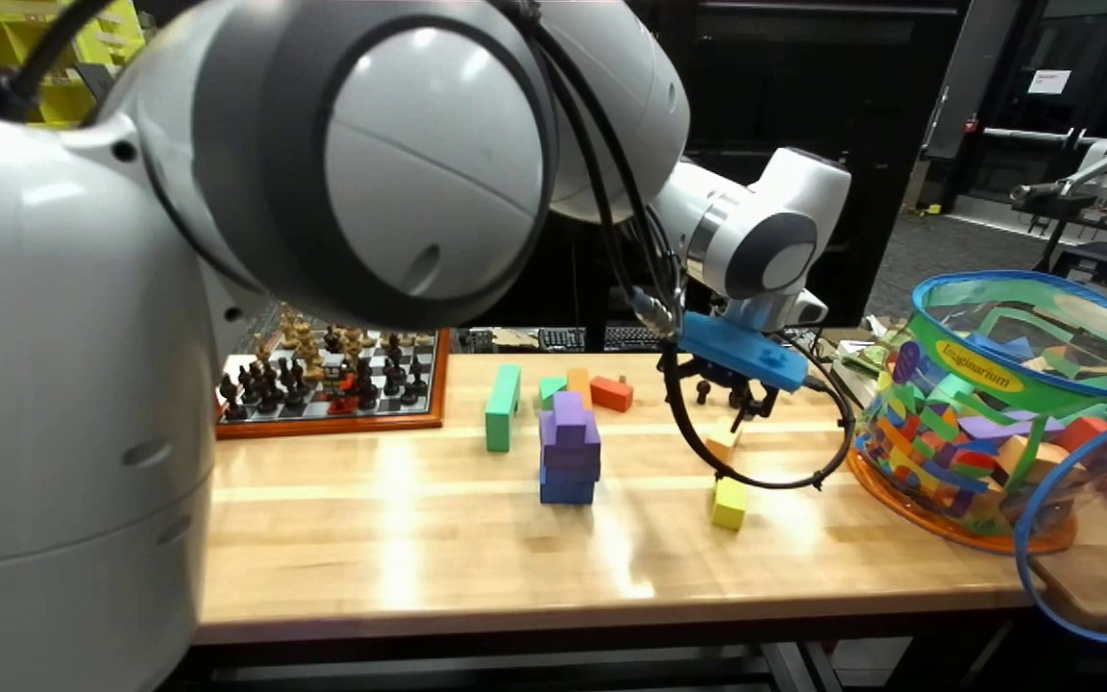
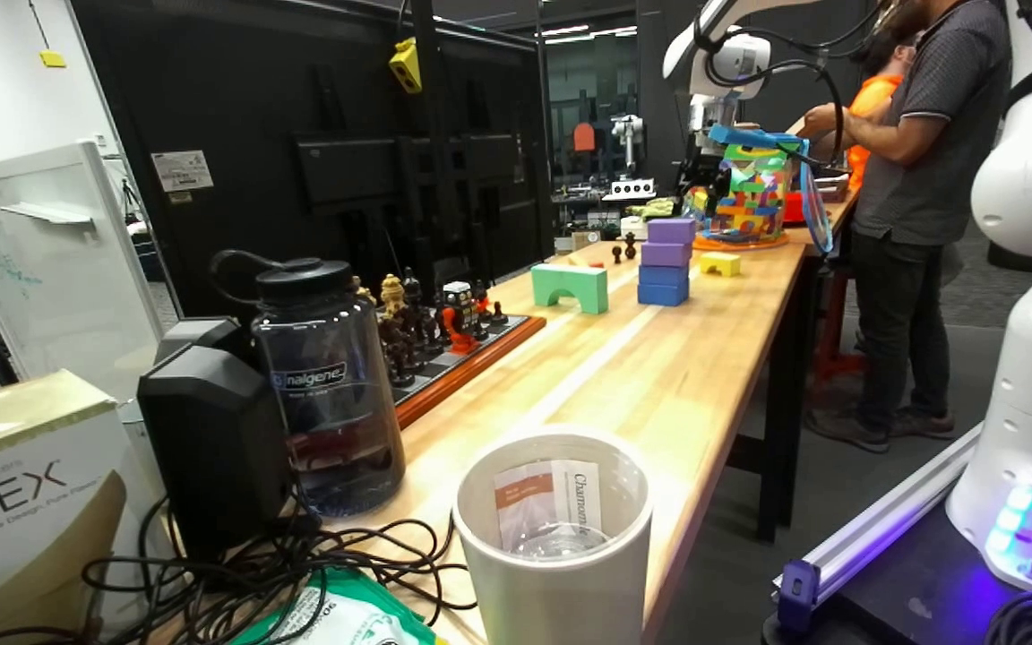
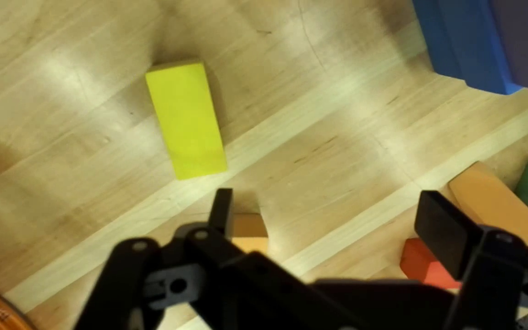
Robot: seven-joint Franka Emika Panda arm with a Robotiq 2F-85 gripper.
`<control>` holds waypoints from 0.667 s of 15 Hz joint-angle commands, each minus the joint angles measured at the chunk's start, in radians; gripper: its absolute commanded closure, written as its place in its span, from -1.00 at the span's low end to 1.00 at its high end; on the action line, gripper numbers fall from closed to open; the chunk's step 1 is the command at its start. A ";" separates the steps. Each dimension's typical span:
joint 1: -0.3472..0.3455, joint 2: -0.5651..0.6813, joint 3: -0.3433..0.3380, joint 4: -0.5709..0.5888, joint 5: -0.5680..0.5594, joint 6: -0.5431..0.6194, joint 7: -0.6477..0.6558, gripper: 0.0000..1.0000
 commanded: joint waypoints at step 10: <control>-0.098 0.105 0.007 0.043 -0.155 -0.165 -0.207 -1.00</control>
